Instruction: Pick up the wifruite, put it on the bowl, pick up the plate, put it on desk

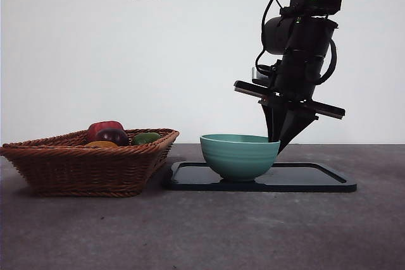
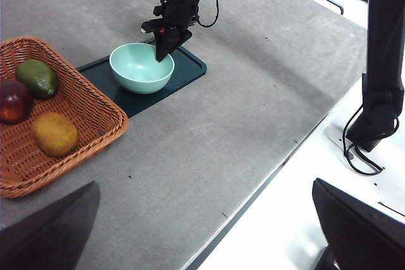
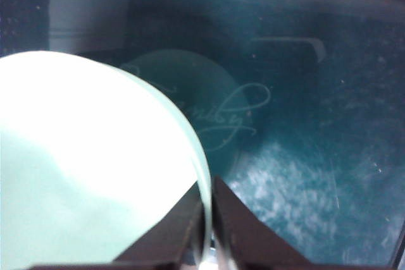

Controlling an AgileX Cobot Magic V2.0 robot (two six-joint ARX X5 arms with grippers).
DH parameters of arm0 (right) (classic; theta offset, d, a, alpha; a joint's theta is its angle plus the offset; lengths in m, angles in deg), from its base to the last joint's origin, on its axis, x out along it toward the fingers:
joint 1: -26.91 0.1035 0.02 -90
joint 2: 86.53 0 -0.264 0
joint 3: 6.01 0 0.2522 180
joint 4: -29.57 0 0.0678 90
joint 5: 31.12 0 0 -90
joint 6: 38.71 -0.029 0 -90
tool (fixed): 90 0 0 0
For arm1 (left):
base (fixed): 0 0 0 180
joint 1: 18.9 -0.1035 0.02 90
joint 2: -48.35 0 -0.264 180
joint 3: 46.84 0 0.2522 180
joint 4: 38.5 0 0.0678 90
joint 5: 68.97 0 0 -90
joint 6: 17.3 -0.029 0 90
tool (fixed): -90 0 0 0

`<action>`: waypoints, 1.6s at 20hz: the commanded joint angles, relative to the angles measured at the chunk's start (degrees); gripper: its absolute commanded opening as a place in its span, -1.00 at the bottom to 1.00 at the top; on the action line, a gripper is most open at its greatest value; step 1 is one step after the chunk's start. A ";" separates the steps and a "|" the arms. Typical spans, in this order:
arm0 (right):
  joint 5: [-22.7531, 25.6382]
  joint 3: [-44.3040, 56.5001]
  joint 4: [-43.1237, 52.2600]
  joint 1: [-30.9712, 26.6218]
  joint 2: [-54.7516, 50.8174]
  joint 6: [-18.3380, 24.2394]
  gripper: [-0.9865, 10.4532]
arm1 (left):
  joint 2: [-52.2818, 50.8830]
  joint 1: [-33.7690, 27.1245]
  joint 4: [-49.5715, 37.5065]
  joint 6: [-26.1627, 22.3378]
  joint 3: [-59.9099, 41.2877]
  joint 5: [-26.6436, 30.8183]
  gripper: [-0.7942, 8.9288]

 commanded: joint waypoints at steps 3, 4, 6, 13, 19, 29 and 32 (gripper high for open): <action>1.57 -1.95 -5.40 0.66 -5.44 0.66 -0.82 | 0.04 0.37 -0.61 -0.09 0.57 -0.09 0.32; 2.97 -1.95 -7.63 1.18 -7.67 1.49 -0.82 | 0.04 0.37 -0.61 -0.09 0.57 -0.09 0.32; 2.93 -1.90 -11.54 2.62 -11.91 3.93 -0.82 | 0.04 0.37 -0.61 -0.09 0.57 -0.09 0.32; 4.70 -1.64 -19.45 11.13 -18.23 6.62 -0.82 | 0.04 0.37 -0.61 -0.09 0.57 -0.09 0.32; 4.72 5.73 -17.44 15.98 -18.23 6.62 -0.82 | 0.04 0.37 -0.61 -0.09 0.57 -0.09 0.32; 4.42 23.39 -5.40 19.19 -18.23 6.60 -0.82 | 0.04 0.37 -0.61 -0.09 0.57 -0.09 0.32; 4.66 25.16 -4.46 19.19 -18.23 7.04 -0.82 | 0.04 0.46 -0.61 -0.09 0.57 -0.09 0.32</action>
